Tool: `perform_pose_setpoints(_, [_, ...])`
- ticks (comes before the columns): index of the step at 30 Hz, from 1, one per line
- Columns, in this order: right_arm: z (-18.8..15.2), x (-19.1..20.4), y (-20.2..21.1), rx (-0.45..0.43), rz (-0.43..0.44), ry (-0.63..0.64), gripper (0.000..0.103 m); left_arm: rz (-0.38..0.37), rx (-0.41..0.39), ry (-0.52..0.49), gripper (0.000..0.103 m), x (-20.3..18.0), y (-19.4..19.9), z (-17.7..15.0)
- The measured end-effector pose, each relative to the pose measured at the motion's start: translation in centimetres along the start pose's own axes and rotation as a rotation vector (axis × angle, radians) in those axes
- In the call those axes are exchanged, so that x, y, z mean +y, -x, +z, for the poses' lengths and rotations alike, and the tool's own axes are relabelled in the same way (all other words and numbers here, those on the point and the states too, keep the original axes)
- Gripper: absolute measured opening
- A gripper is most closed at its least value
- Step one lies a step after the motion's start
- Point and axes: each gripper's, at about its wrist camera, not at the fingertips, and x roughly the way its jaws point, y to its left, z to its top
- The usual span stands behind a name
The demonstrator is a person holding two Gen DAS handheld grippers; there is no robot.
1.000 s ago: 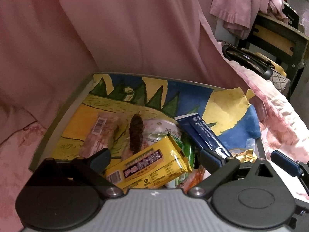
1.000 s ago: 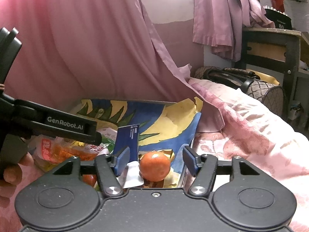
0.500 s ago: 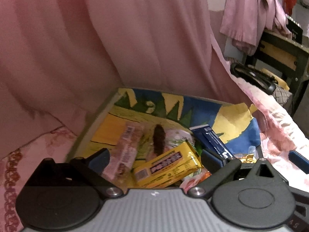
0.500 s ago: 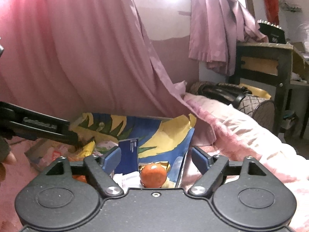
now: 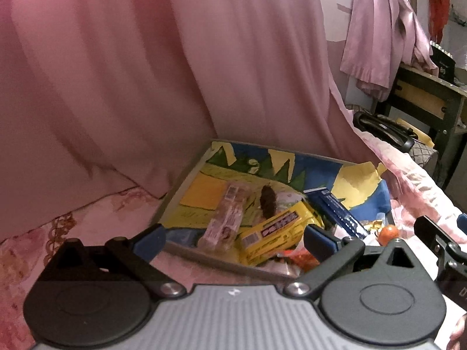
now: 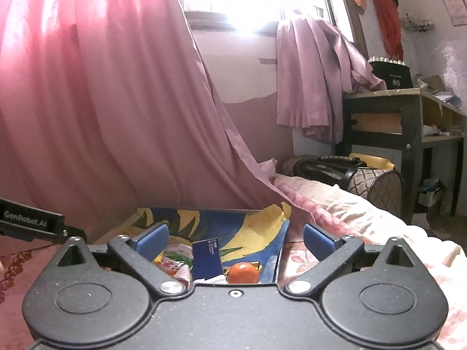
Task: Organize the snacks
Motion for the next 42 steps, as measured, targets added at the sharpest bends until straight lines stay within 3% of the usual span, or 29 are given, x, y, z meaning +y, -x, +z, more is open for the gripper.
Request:
perform_pose_setpoints(6, [-0.4,0.5,1.9,-0.016,0.005,-0.001,0.102,0.005,-0.010,0.003,0.103,1.1,1.9,-1.5])
perform_pose_setpoints(23, [-2.6,3.2,8.6,0.047,0.003,0.018,0.102,0.018,-0.054,0.040,0.103,4.7,7.8,-8.2])
perform_pose_setpoints(30, [-3.4,4.1,11.0,0.083,-0.011,0.016,0.102,0.001,-0.036,0.007,0.103,5.4,9.5,-10.7])
perform_pose_setpoints(42, [-5.0,6.5,13.6,0.131,0.009,0.030,0.102,-0.015,-0.077,-0.040,0.103,6.6,12.2,-12.4])
